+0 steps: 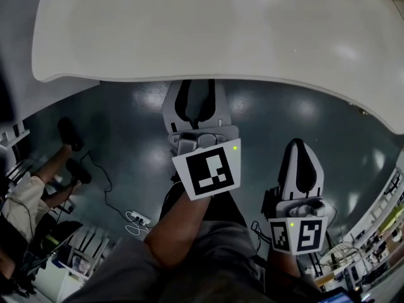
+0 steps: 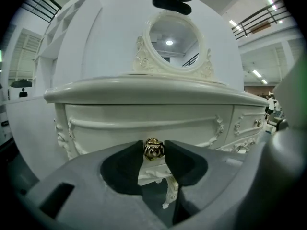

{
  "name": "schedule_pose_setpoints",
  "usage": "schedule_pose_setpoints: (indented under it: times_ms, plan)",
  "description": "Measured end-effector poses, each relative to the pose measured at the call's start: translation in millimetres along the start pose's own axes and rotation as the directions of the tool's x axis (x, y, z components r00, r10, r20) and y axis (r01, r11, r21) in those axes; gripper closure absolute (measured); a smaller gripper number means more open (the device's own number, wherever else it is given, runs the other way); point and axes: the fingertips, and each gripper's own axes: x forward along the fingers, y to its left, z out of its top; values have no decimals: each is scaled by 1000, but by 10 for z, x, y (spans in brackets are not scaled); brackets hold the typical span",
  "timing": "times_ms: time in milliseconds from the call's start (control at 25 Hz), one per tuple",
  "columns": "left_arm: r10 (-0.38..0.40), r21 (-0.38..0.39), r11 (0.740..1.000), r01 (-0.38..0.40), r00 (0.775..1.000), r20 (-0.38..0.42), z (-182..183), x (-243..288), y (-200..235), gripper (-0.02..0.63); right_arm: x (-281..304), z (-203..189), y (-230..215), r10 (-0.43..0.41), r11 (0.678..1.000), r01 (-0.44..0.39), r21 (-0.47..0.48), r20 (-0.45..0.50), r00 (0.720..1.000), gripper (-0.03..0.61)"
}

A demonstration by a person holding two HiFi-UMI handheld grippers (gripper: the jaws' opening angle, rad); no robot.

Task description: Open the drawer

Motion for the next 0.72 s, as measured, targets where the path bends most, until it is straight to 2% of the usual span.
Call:
schedule_pose_setpoints:
  times_ms: [240, 560, 720]
  plan:
    - [-32, -31, 999, 33, 999, 9, 64, -44, 8, 469, 97, 130, 114, 28, 999, -28, -31, -6, 1000, 563]
    - [-42, 1, 999, 42, 999, 3, -56, -34, -37, 474, -130, 195, 63, 54, 997, -52, -55, 39, 998, 563]
    - [-27, 4, 1000, 26, 999, 27, -32, -90, -24, 479, -298, 186, 49, 52, 997, -49, -65, 45, 998, 563]
